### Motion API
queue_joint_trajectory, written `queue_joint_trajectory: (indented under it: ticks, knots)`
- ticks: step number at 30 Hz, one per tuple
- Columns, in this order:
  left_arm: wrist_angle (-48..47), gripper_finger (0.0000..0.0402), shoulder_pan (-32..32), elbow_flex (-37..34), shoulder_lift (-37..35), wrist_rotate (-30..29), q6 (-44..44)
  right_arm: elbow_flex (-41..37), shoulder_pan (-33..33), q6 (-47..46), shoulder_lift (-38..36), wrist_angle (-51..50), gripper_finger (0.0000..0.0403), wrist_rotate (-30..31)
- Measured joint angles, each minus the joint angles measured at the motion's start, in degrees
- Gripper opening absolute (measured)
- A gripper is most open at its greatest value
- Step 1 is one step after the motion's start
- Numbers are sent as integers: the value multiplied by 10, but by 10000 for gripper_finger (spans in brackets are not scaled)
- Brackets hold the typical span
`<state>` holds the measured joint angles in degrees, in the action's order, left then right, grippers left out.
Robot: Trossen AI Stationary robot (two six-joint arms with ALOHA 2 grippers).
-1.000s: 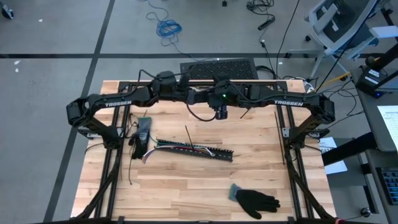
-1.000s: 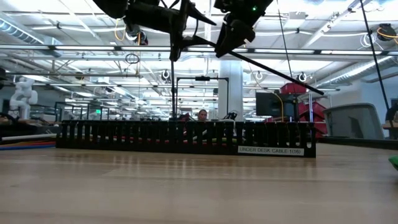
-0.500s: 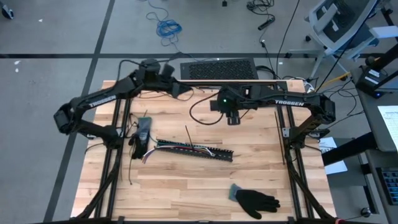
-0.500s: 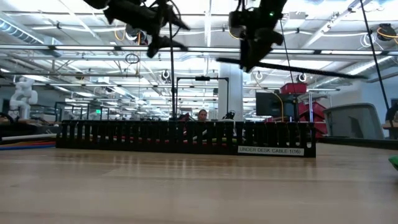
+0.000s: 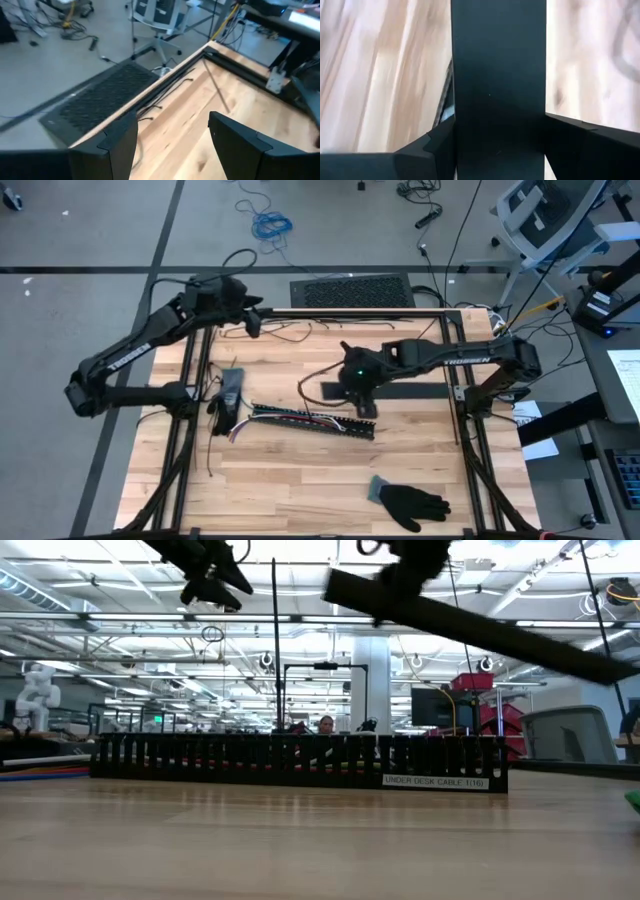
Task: Ziptie cables
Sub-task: Close the cable duct with the cable duct cover
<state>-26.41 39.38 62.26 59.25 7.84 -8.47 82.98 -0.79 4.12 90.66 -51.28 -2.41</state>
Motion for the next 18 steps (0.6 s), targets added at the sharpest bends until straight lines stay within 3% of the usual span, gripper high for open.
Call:
queue_joint_trajectory:
  ticks: [6,14,18]
  knots:
    - [-45,238,5,0,-32,-19,58,0,7,-106,25,120,212,25]
    - [-108,238,7,0,-85,1,113,17,78,-244,59,114,212,19]
    - [-107,238,7,0,-93,2,118,66,98,-275,71,46,212,45]
